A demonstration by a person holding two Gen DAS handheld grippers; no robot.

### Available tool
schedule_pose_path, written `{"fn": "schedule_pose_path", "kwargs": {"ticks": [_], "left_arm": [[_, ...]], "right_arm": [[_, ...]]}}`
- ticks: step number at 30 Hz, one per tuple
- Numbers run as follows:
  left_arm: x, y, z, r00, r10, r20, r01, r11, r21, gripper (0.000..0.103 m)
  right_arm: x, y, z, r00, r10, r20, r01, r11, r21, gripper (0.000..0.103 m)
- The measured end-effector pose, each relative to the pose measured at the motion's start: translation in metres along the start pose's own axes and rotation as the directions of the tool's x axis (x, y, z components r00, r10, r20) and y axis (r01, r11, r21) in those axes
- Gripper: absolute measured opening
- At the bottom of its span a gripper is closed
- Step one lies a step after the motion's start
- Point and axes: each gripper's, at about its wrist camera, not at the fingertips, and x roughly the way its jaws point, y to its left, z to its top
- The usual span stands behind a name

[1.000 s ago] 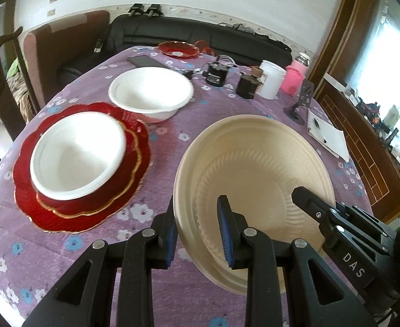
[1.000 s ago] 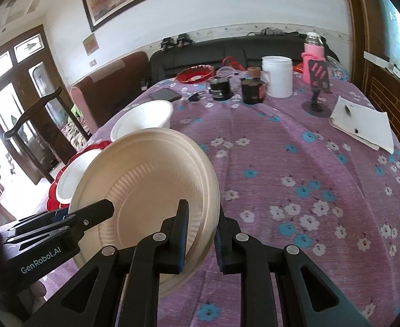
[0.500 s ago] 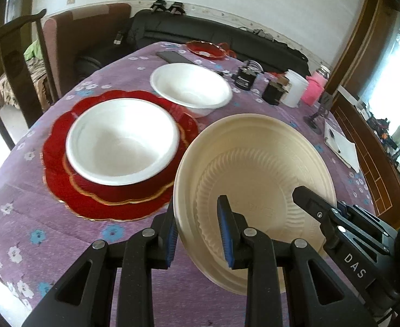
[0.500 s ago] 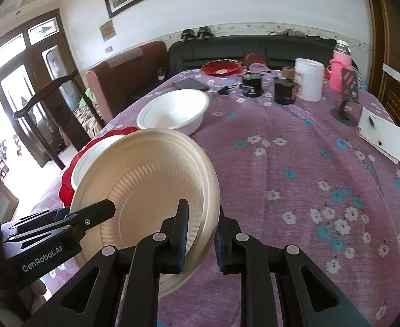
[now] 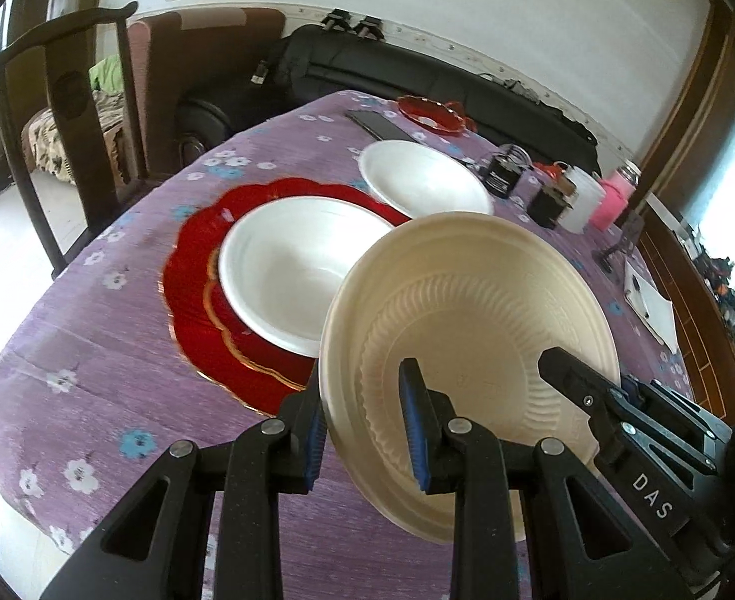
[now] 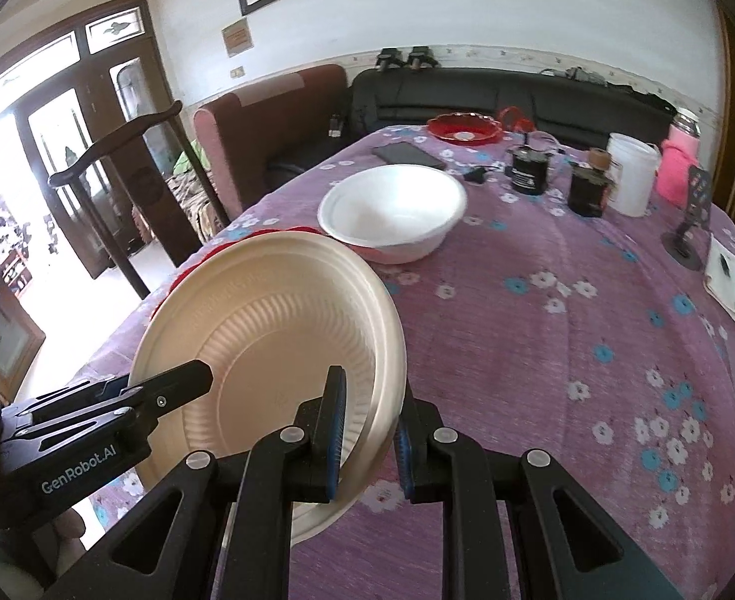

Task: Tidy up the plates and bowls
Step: 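Lower the beige pulp bowl onto the white bowl on the red plates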

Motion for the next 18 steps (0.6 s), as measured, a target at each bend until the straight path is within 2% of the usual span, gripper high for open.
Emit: {"fn": "schedule_pose_path", "kwargs": {"ticks": [18], "left_arm": [[0.009, 0.05, 0.042, 0.994, 0.099, 0.037, -0.097, 0.994, -0.056, 0.026]], "right_arm": [[0.038, 0.05, 0.045, 0.999, 0.048, 0.0, -0.048, 0.997, -0.065, 0.021]]}}
